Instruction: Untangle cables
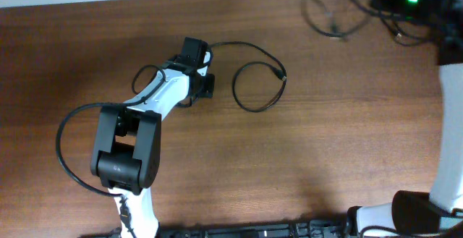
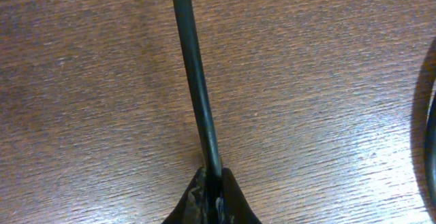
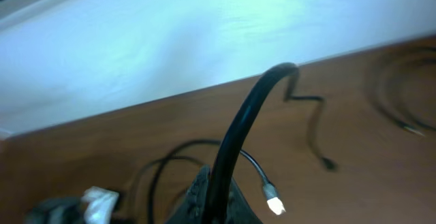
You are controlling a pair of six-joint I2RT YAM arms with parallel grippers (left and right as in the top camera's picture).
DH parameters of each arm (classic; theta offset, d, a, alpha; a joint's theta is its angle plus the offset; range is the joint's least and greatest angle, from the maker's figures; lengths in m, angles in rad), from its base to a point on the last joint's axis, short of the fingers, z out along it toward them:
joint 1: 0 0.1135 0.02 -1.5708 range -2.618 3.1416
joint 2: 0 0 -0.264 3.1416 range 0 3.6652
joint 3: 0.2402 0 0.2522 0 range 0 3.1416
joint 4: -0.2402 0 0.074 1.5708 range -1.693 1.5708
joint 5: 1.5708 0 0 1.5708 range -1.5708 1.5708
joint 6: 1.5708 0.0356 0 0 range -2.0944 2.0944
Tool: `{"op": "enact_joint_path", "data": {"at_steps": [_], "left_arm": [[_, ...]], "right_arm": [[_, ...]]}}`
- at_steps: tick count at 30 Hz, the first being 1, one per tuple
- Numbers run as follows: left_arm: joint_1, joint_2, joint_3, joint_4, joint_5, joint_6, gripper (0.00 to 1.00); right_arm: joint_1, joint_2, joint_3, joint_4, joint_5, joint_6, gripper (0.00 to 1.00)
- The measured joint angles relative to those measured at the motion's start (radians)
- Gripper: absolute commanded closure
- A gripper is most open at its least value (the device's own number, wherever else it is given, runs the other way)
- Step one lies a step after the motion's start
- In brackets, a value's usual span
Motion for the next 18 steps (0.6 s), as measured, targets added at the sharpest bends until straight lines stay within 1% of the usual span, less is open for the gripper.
{"op": "enact_joint_path", "data": {"at_steps": [1, 2, 3, 4, 5, 7, 10, 11, 14, 15, 16, 18], "left_arm": [[0.000, 0.001, 0.001, -0.001, -0.001, 0.002, 0.85], [0.000, 0.001, 0.001, -0.001, 0.000, 0.000, 0.72], [-0.001, 0.002, 0.002, -0.002, 0.002, 0.003, 0.36], [-0.004, 0.002, 0.002, -0.002, 0.002, 0.006, 0.27], [-0.005, 0.002, 0.003, -0.003, 0.002, 0.004, 0.01], [-0.010, 0.002, 0.004, -0.005, -0.007, 0.006, 0.01], [-0.011, 0.003, 0.005, -0.006, -0.024, 0.007, 0.01], [-0.011, 0.003, 0.005, -0.006, -0.025, 0.007, 0.01], [-0.011, 0.003, 0.005, -0.006, -0.025, 0.007, 0.01], [-0.011, 0.003, 0.005, -0.006, -0.025, 0.007, 0.01], [-0.011, 0.003, 0.005, -0.006, -0.026, 0.007, 0.01], [-0.011, 0.003, 0.005, -0.006, -0.026, 0.007, 0.01]], "right_arm": [[-0.056, 0.000, 0.002, -0.049, 0.014, -0.003, 0.96], [-0.115, 0.000, 0.002, -0.098, 0.028, -0.004, 0.96], [-0.195, 0.000, 0.002, -0.161, 0.054, -0.003, 0.96], [-0.230, 0.000, 0.002, -0.192, 0.075, -0.003, 0.96], [-0.272, 0.000, 0.002, -0.216, 0.121, -0.002, 0.96], [-0.372, 0.000, -0.010, -0.252, 0.263, -0.002, 0.96], [-0.444, 0.024, -0.040, -0.255, 0.404, -0.003, 0.96], [-0.489, 0.068, -0.064, -0.254, 0.467, -0.002, 0.96], [-0.562, 0.220, -0.135, -0.202, 0.524, -0.003, 0.96], [-0.582, 0.296, -0.154, -0.183, 0.533, -0.003, 0.94], [-0.589, 0.333, -0.159, -0.178, 0.536, -0.004, 0.86], [-0.595, 0.417, -0.161, -0.169, 0.544, -0.015, 0.83]]}}
